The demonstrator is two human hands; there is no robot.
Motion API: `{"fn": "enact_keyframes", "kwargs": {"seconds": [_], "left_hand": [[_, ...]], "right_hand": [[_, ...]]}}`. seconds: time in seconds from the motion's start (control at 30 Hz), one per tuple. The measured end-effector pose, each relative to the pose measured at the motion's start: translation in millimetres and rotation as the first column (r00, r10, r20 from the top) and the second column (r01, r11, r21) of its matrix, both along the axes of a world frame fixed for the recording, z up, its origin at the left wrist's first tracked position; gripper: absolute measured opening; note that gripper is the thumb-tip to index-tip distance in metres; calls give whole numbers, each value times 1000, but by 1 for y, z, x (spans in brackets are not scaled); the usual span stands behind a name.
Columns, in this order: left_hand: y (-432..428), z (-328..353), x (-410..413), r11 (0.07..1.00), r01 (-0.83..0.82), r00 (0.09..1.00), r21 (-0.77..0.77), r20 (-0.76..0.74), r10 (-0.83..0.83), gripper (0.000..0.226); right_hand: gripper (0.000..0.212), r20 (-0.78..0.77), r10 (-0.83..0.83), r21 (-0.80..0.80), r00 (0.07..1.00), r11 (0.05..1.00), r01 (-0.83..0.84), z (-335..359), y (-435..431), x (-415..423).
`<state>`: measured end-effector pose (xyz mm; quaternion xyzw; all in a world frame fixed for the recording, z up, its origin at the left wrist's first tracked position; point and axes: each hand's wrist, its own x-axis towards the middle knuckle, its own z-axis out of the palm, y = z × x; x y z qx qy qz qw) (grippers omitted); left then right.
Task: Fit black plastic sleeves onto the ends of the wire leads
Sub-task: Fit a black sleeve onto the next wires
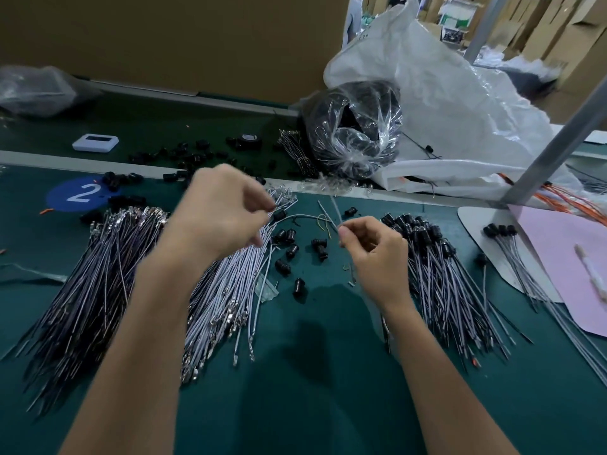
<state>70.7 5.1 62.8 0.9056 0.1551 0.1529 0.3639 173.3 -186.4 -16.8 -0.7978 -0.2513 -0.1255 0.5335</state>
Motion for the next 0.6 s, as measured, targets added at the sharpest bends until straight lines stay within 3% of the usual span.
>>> {"fn": "enact_keyframes", "kwargs": {"seconds": [0.1, 0.2, 0.37, 0.6], "left_hand": [[-28, -5, 16, 969, 206, 954, 134, 193, -230, 20], [-48, -28, 34, 934, 326, 909, 146, 223, -352, 23], [-58, -63, 48, 966, 257, 933, 37, 250, -258, 36], [-66, -72, 48, 964, 252, 933, -80, 286, -220, 64]], "right_hand": [[11, -372, 127, 258, 920, 966, -29, 9, -6, 1], [15, -558, 267, 378, 786, 925, -46, 15, -10, 1], [12, -672, 322, 384, 667, 921, -58, 14, -6, -1], [6, -630, 357, 406, 690, 908, -100, 9, -4, 1]]}}
